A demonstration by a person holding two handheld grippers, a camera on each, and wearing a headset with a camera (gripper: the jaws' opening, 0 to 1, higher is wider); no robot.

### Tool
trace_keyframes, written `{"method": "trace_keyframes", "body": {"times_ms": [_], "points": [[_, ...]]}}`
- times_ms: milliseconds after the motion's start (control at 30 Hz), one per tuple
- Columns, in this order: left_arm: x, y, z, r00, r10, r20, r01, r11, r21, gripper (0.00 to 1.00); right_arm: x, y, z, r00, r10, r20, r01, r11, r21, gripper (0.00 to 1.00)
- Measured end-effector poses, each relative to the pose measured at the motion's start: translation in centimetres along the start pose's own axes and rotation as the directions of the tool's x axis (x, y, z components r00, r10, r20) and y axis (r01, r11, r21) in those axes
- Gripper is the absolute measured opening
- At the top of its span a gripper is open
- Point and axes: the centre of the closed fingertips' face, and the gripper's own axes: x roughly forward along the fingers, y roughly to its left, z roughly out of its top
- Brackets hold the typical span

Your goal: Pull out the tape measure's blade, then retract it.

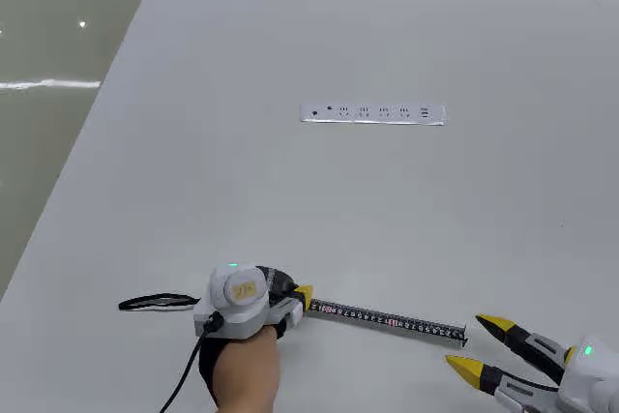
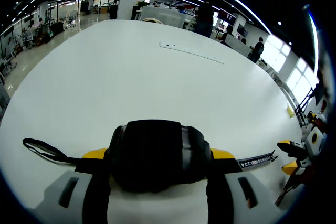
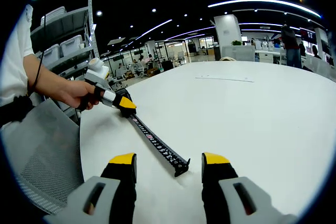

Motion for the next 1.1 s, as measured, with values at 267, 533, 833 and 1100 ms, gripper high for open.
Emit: {"method": "trace_keyframes", "body": {"times_ms": [267, 533, 833, 1100], "points": [[0.0, 0.0, 0.0, 1.0000, 0.000, 0.001, 0.000, 1.000, 0.001, 0.73, 0.3, -0.2, -1.0, 0.9995, 0.030, -0.013, -0.030, 0.999, 0.010, 0.46], [0.0, 0.0, 0.0, 1.0000, 0.000, 0.003, 0.000, 1.000, 0.002, 0.73, 0.6, -0.2, -1.6, 0.9979, 0.061, -0.021, -0.061, 0.998, -0.001, 0.41], [0.0, 0.0, 0.0, 1.0000, 0.000, 0.001, 0.000, 1.000, 0.006, 0.73, 1.3, -0.5, -1.7, 0.9969, 0.077, -0.016, -0.077, 0.997, -0.005, 0.39], [0.1, 0.0, -0.1, 1.0000, 0.002, -0.003, -0.002, 1.000, 0.010, 0.73, 1.5, -1.1, -2.0, 0.9956, 0.091, -0.024, -0.091, 0.996, -0.009, 0.34]]}}
